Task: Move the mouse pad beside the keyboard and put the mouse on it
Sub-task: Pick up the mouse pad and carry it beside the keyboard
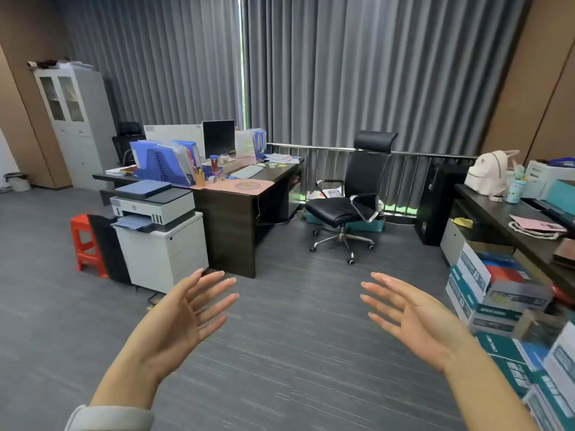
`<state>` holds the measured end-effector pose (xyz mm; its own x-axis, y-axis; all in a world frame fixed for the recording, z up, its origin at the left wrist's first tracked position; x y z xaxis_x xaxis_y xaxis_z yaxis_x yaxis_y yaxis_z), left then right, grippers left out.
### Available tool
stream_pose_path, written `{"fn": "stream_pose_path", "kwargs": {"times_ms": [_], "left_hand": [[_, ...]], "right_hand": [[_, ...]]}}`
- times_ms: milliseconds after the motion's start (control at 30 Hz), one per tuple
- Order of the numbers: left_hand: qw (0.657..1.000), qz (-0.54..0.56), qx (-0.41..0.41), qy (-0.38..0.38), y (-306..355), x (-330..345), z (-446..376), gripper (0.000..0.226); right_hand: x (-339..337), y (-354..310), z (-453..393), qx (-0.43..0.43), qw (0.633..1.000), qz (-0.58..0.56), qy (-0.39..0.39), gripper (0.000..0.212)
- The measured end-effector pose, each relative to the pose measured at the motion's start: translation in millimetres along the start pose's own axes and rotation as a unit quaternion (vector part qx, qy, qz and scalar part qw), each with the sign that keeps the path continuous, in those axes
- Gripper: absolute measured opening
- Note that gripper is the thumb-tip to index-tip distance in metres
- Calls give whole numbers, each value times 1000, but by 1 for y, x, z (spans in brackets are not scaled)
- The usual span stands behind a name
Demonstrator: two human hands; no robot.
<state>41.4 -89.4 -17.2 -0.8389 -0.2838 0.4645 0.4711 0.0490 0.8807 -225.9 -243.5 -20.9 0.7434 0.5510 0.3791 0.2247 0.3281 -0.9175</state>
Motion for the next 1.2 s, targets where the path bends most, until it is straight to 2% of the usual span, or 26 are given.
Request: {"fn": "stream_pose_path", "kwargs": {"times_ms": [200,367,567,833,900,1000,1033,1067,1167,1200], "left_hand": [[1000,20,-3,15,0,-26,-94,37],[999,35,3,26,7,-41,-216,38],[999,25,6,31,44,-44,-366,48],[998,30,13,47,74,-74,-561,38],[998,33,10,45,74,-85,-620,37],[998,38,1,41,81,-101,-710,40],[999,38,-5,37,87,-106,-742,45],[999,37,-7,33,95,-110,-775,49],[999,38,-12,28,117,-116,-863,43],[999,40,-12,26,123,-116,-888,42]], "right_hand": [[-19,2,-97,5,1000,-10,8,32],[-50,-9,-221,4,1000,-16,20,28],[-76,-62,-377,-8,1000,-5,24,28],[-116,-104,-567,-13,999,-16,27,28],[-127,-105,-622,-11,1000,-12,24,37],[-138,-114,-706,-13,1000,6,14,81],[-141,-120,-735,-12,1000,11,12,86],[-145,-129,-766,-12,1000,13,11,82],[-162,-155,-850,-9,1000,0,21,34],[-169,-162,-875,-8,1000,-2,25,26]]}}
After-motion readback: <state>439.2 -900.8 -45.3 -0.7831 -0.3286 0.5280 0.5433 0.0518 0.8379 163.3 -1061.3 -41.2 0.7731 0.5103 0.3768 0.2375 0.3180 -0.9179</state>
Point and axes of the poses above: each hand's wrist, its own z-axis away from the middle knuckle, its own x-axis out of the palm, y = z × x, the point moved 10 cm from there along -z, towards the middle knuckle, and after that the axes turned 10 degrees about -y, right-handed, at the moved point
